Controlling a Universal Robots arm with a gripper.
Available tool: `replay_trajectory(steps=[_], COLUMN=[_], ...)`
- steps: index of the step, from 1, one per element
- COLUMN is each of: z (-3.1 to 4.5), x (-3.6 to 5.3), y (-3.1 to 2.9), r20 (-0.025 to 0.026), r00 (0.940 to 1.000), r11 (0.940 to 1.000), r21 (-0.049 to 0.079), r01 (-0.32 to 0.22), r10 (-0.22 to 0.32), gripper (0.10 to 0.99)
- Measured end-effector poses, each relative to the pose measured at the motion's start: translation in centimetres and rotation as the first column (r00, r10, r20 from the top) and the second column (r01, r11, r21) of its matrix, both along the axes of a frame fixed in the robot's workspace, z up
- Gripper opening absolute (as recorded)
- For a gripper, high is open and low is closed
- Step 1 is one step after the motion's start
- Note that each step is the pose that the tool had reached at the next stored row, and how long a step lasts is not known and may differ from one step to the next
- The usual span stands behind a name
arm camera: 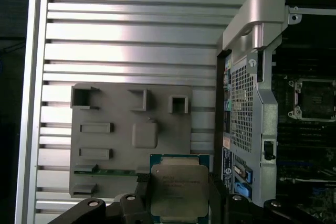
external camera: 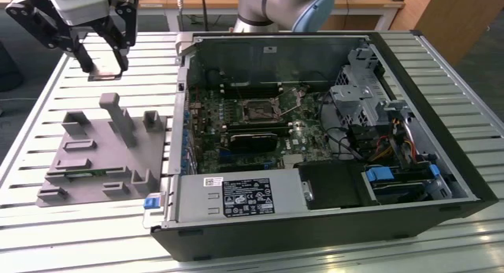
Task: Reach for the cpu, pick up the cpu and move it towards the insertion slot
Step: 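Pick up the cpu and move it towards the insertion slot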
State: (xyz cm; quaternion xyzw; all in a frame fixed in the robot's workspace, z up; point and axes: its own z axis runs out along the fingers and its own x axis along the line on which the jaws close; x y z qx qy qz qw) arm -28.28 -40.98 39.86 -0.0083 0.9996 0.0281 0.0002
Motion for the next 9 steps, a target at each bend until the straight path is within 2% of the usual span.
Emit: replay_trajectory(steps=[9], z=[0.0], x=[0.79], y=[0.0], r20=[0.0], r00=[1.0], r11=[1.0], r21=[0.0], r01=[0.0], r10=[0.0], gripper=[0.533])
